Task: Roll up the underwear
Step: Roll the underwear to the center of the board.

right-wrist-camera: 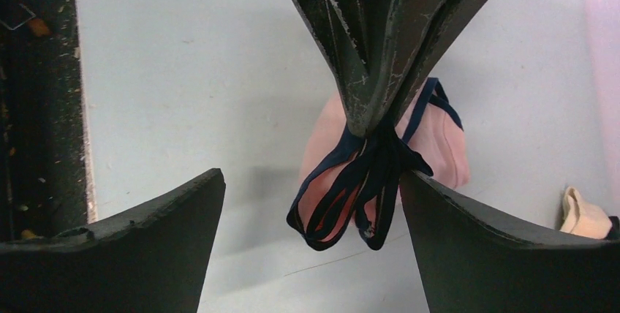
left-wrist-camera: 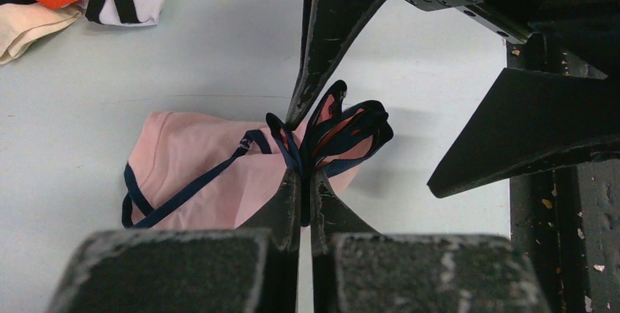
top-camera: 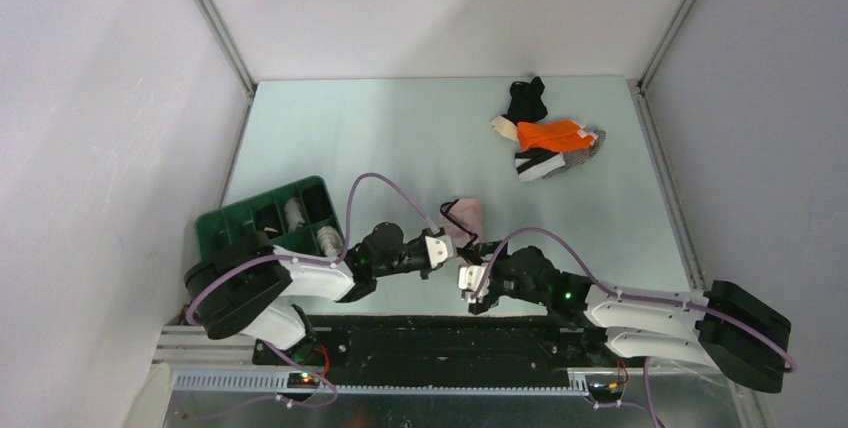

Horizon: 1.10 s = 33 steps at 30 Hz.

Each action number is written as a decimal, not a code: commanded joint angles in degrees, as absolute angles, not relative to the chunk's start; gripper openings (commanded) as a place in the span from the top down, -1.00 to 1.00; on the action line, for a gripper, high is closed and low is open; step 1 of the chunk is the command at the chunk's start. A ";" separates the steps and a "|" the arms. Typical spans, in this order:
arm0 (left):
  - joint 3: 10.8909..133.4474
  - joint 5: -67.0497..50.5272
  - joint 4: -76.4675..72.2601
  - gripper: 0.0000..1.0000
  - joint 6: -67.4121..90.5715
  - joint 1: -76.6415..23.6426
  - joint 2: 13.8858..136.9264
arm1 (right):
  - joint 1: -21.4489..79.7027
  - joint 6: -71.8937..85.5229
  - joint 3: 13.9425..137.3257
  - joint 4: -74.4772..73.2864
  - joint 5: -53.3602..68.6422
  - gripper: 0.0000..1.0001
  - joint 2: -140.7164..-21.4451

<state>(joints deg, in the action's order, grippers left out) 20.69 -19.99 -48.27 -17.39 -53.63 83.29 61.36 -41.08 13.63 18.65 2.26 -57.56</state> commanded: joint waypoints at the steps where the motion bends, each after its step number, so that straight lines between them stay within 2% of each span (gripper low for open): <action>1: 22.54 -21.79 -49.08 1.00 -16.19 -52.66 82.08 | 61.96 -43.16 15.03 26.32 -2.50 -0.86 -58.89; 6: 22.90 -22.63 -48.38 1.00 -16.02 -52.37 82.11 | 61.84 -44.16 16.74 23.13 -6.23 -0.82 -57.93; 11: 23.17 -23.25 -48.49 1.00 -15.99 -51.98 82.22 | 61.63 -44.47 16.81 20.25 -4.80 -0.80 -56.47; 21: 23.29 -23.96 -48.85 1.00 -15.51 -51.66 82.01 | 59.75 -48.04 16.15 26.35 -0.68 -0.83 -63.20; 33: 23.20 -25.75 -48.07 1.00 -17.25 -51.39 82.16 | 55.99 -49.44 17.80 28.45 1.23 -0.78 -64.15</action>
